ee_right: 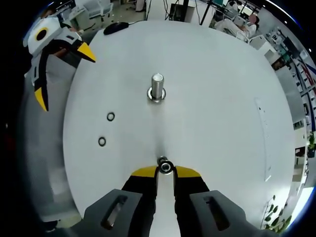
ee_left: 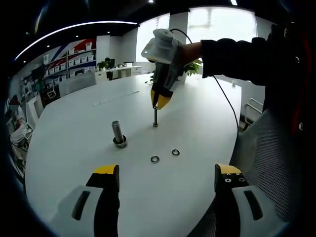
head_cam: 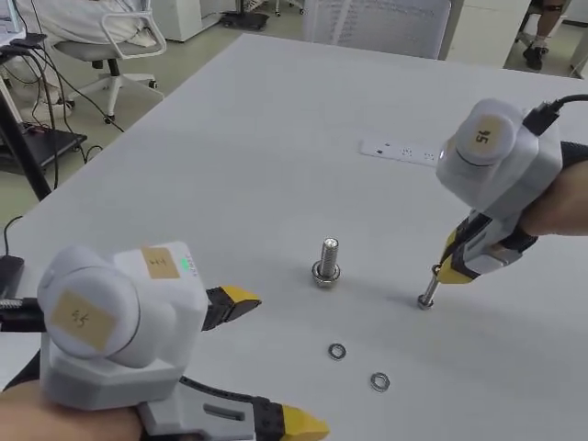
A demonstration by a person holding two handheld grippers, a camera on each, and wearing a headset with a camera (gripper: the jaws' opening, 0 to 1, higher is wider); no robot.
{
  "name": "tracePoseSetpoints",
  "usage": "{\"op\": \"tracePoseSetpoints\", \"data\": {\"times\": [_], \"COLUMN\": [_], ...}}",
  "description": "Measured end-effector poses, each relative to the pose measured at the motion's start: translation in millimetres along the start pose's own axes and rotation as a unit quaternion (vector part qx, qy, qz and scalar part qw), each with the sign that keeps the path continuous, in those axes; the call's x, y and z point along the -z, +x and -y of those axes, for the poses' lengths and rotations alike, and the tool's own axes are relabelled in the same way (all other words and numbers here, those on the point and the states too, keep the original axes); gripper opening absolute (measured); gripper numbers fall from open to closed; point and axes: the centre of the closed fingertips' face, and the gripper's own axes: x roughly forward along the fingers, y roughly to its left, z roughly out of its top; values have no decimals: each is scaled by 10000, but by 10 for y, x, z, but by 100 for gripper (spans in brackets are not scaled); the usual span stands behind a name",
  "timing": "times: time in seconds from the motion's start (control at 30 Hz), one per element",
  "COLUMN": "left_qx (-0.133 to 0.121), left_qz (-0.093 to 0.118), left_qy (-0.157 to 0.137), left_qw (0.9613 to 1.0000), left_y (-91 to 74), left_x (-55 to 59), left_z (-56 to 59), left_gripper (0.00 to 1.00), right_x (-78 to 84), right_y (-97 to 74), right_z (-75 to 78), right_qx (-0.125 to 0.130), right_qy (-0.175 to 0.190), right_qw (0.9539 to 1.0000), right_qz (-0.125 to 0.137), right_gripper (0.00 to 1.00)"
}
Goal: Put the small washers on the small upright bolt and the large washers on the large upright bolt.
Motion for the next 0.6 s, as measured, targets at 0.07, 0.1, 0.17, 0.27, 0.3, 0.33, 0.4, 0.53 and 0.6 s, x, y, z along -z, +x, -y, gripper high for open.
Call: {"op": "tracePoseSetpoints", "data": {"times": [0.07,0.1,0.17,0.27,0.3,0.33,0.4,0.53,0.6], "left_qx": [-4,5,-6,-3,-7,4,-5,-5,-8], "left_qz": [-5,-7,-13,-4,-10,-14,-12,-15,-18], "left_qy": [9,1,11,-2,5,-1,2,-7,-4], "left_qw": [10000,10000,10000,10000,10000,10000,10000,10000,10000], "left_y": [1,1,1,1,1,2,2,3,4], "left_x": [1,1,3,1,2,6,6,9,11], "left_z": [-1,2,-3,-4,-5,-2,-7,-7,-9], "left_gripper": [79,79,79,79,79,79,79,79,79], "right_x": [2,3,9,12,11,11,13,21,33], "right_y": [10,16,25,37,41,45,58,93,115], "right_z": [1,-2,-9,-10,-9,-8,-12,-14,-19], "right_qx": [-10,-20,-45,-61,-55,-55,-68,-88,-110], "right_qy": [-1,-10,-2,0,-8,-10,-10,-4,13], "right_qw": [10000,10000,10000,10000,10000,10000,10000,9999,9999], "right_qz": [-13,-21,-36,-47,-45,-47,-58,-78,-92], "right_gripper": [13,13,13,13,13,13,13,13,13]}}
